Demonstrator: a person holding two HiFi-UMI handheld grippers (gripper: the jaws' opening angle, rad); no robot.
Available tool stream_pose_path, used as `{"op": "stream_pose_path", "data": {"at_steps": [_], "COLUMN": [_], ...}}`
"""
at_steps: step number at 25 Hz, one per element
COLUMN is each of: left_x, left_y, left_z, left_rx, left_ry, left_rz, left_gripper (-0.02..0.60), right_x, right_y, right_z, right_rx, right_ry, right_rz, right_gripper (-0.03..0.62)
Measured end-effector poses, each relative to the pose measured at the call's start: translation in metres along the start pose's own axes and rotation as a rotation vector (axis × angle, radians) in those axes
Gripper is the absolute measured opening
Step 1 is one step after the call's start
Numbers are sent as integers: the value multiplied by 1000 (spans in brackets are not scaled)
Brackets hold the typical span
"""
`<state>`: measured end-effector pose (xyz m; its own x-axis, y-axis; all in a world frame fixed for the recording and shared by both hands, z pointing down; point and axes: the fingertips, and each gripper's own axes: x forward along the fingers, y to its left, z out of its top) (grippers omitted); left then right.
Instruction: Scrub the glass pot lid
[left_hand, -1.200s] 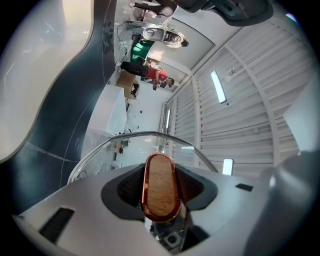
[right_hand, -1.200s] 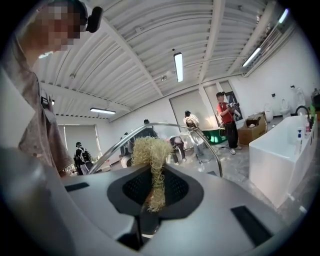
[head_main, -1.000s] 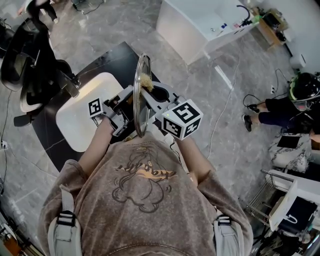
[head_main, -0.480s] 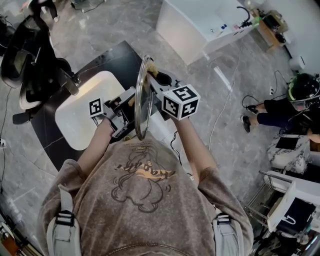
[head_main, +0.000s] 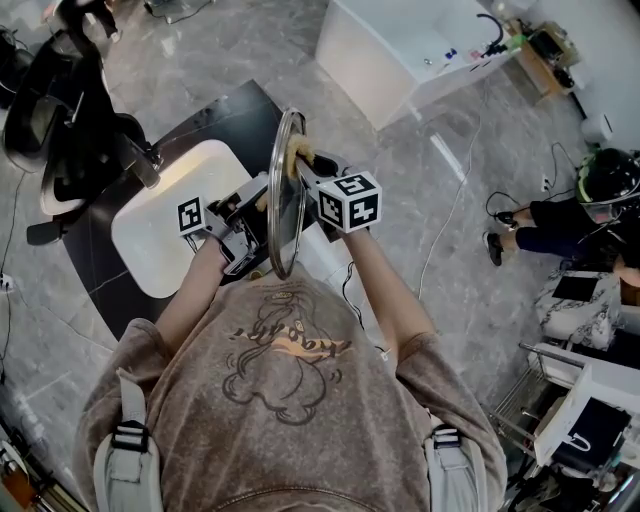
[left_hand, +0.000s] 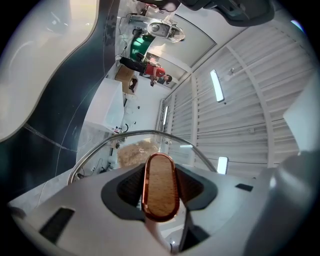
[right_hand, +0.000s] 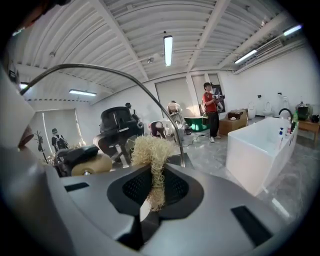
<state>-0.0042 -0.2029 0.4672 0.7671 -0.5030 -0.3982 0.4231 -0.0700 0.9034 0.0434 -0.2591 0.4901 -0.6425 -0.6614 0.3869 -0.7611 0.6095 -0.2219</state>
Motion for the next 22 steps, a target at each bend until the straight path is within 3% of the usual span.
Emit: {"op": "stream_pose_path", "data": {"at_steps": [14, 22], "left_x": [-4, -6], "left_y": [-9, -4], "left_z": [22, 21], "left_rx": [47, 73], "left_ry": [-58, -41], "left_rz": [-15, 15], "left_gripper": [179, 179], "right_x": [-6, -17], "right_y": [32, 46], "right_z": [-87, -107], "right_rx": [53, 63], "right_ry": [167, 193], "right_rz": [70, 106], "right_gripper": [48, 48]}}
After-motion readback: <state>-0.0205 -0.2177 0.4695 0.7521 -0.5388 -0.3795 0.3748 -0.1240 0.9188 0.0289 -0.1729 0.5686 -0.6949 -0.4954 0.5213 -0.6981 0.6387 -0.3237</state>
